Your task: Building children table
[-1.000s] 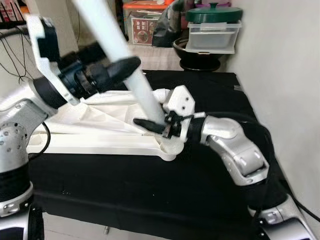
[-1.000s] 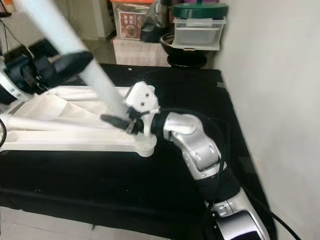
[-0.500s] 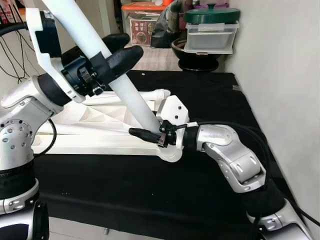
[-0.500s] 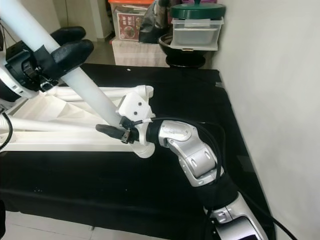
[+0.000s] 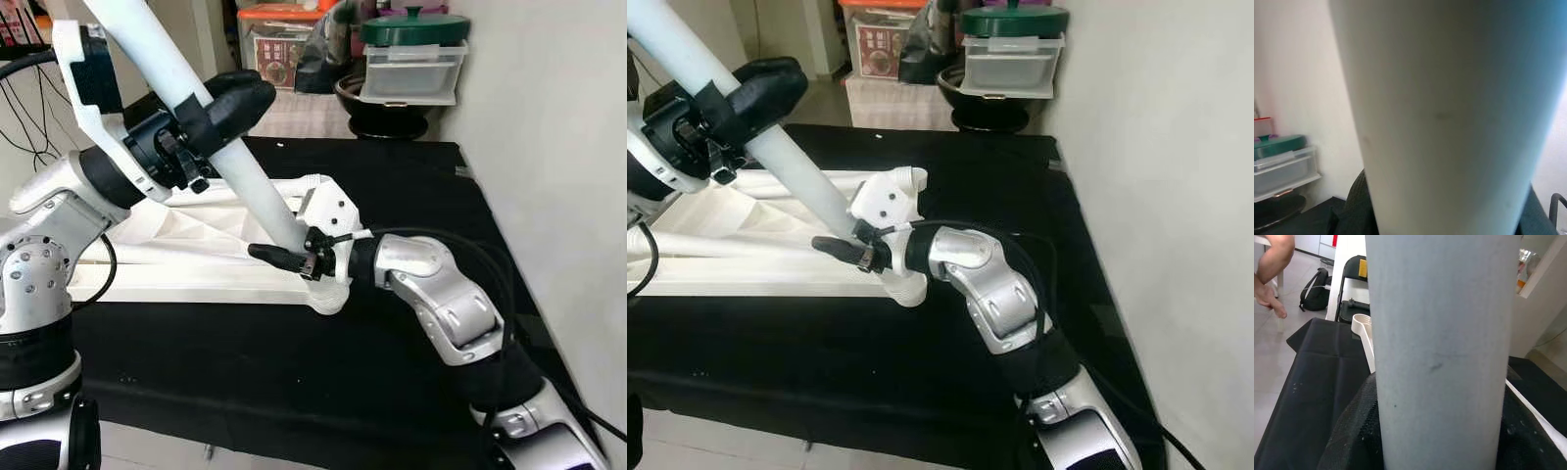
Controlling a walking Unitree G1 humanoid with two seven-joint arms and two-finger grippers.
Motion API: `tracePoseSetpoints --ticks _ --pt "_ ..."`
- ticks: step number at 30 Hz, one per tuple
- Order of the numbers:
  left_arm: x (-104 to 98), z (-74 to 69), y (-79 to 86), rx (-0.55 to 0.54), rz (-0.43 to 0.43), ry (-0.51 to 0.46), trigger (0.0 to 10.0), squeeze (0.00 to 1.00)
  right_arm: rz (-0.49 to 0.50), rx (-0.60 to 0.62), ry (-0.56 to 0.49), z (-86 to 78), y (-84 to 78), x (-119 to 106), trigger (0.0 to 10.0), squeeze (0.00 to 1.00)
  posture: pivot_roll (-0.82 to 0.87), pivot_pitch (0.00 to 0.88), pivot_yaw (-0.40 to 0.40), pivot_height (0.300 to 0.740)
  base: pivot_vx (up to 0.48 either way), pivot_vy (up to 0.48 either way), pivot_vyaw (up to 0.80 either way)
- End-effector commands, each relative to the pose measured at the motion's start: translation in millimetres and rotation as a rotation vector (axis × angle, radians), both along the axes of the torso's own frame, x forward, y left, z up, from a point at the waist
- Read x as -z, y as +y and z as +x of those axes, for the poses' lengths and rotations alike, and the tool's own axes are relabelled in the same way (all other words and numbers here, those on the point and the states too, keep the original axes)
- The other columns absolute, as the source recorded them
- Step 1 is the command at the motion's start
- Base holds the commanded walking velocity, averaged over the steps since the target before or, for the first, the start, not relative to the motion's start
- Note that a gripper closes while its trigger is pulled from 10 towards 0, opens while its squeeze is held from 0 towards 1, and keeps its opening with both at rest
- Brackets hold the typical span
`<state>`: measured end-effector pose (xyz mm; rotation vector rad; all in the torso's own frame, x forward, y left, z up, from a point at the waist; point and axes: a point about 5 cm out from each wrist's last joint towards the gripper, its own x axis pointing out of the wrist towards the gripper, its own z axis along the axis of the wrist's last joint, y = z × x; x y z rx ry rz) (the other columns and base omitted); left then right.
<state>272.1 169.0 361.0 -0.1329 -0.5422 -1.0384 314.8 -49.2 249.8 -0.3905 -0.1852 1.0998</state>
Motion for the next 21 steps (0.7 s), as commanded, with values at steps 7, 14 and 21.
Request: tracePoseSetpoints --ticks 7,14,21 --pt "11.3 -2.2 -4.1 0.121 0.196 0.022 0.0 0.0 0.016 -0.03 0.029 5.9 -3.1 -11.5 10.0 1.0 -0.01 0.0 0.01 0.74 0.0 0.0 0.0" --pt "10.0 -2.7 -19.8 0.337 0.279 0.0 0.0 0.0 -0.082 -0.174 0.116 1.2 4.4 -5.0 10.0 1.0 -0.01 0.0 0.015 0.74 0.0 0.0 0.0" --pt "6.3 -7.5 -29.8 0.646 0.311 -0.002 0.0 0.0 -0.163 -0.337 0.149 -4.3 14.1 3.5 10.0 0.0 -0.01 0.0 0.021 0.74 0.0 0.0 0.0"
